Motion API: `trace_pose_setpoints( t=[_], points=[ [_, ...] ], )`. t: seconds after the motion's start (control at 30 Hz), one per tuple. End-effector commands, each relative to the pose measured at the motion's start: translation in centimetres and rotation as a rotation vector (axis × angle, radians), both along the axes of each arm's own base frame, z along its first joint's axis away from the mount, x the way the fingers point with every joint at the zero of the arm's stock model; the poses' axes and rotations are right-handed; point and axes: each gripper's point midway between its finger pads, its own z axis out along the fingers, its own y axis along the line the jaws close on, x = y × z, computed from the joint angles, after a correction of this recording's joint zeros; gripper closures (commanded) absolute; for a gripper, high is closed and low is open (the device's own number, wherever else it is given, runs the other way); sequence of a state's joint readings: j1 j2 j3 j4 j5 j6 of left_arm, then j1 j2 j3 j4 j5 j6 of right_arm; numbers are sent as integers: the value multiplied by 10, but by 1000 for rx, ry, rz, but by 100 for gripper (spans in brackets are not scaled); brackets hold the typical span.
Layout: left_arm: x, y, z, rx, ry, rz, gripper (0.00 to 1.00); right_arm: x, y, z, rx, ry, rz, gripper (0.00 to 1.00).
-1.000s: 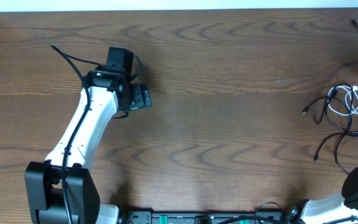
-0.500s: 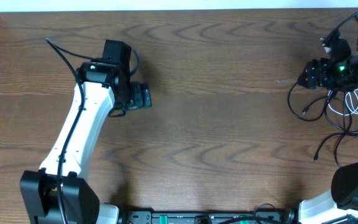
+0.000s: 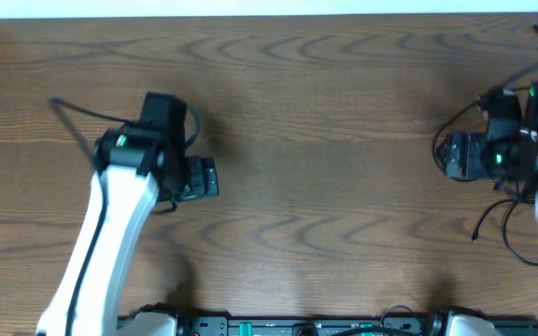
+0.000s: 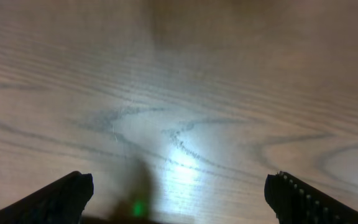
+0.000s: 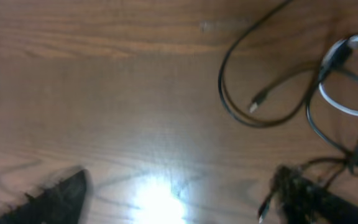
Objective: Untangle cables
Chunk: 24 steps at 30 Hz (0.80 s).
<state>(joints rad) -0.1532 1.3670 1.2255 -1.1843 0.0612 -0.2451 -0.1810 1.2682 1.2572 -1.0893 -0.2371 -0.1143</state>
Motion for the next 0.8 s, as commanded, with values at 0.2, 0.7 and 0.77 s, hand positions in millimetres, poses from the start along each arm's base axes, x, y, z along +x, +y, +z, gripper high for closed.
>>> trace_pose_setpoints(
  t=[0.2, 0.7, 0.77],
  points=[
    [-32, 8, 55, -49, -495, -5, 6, -58, 11, 19, -35, -255, -24, 1],
    [-46, 11, 76, -67, -607, -3, 6, -85, 15, 12, -25, -196, -25, 1],
    [-46, 11, 76, -67, -607, -4, 6, -85, 15, 12, -25, -196, -25, 1]
  ],
)
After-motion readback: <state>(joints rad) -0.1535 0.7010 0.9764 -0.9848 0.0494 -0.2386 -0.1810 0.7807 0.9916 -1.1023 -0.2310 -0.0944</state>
